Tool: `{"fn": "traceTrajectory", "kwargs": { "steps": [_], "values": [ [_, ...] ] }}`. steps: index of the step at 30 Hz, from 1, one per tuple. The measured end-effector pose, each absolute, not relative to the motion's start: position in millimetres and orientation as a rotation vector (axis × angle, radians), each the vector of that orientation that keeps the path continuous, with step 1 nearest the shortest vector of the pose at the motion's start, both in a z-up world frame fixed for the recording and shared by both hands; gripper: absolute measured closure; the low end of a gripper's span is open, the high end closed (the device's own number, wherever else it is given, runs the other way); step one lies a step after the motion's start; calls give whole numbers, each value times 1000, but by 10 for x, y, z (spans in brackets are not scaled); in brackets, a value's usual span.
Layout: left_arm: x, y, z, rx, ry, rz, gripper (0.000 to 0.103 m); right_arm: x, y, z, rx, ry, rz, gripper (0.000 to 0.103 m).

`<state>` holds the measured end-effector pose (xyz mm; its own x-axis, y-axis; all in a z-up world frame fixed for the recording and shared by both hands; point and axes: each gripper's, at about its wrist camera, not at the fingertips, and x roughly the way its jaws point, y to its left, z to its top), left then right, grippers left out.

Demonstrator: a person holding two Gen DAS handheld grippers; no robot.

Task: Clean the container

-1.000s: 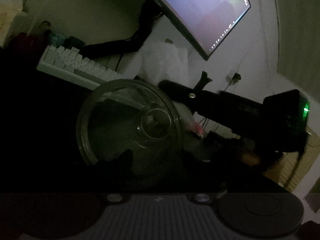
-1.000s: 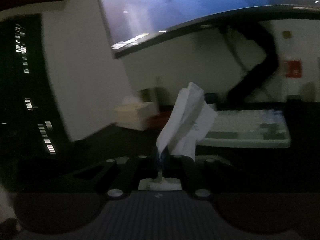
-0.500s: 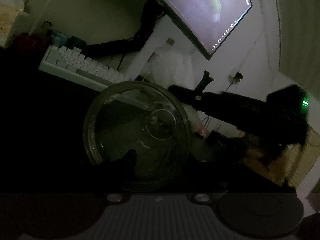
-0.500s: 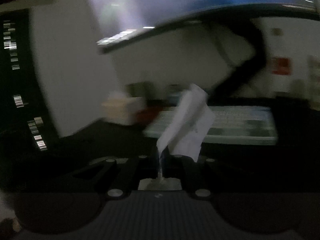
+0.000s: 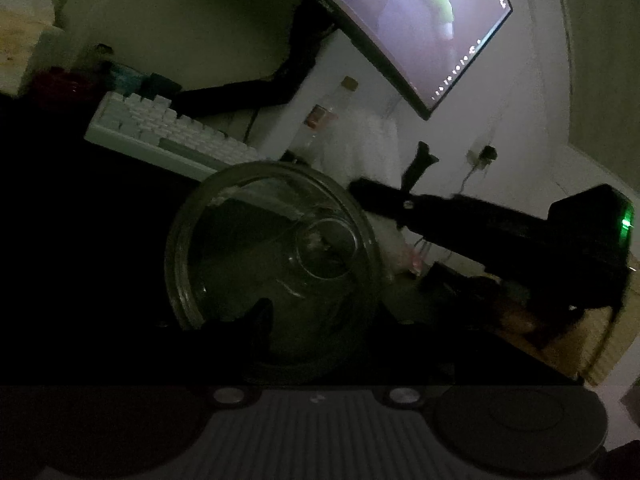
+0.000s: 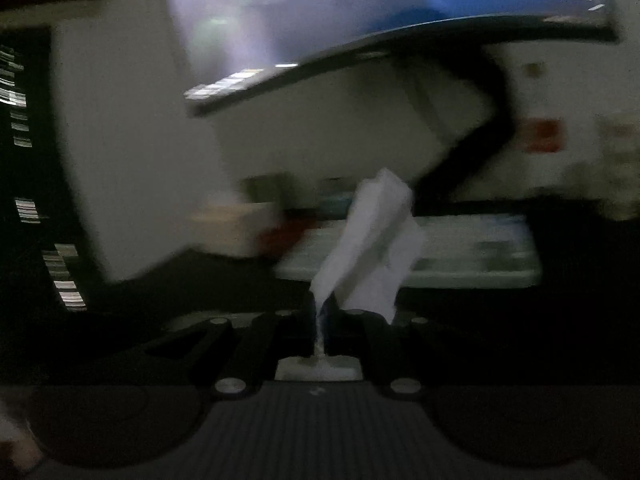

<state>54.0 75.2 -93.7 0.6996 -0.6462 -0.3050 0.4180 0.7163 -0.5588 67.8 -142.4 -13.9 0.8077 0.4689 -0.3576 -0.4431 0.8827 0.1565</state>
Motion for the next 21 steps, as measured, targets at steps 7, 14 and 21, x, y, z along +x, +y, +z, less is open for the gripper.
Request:
{"fn": "traceTrajectory", "kwargs": {
  "steps": [7,14,21],
  "values": [
    [457,639,-823,-456,497,-528,76,496,-1551,-178,54,414,394,97],
    [345,432,-679,-388,441,-400,78,279,-1792,-212,5,426,303,97],
    [260,-88,-546,-259,416,-189,78,219,-1994,-350,13,457,282,97]
  ]
}}
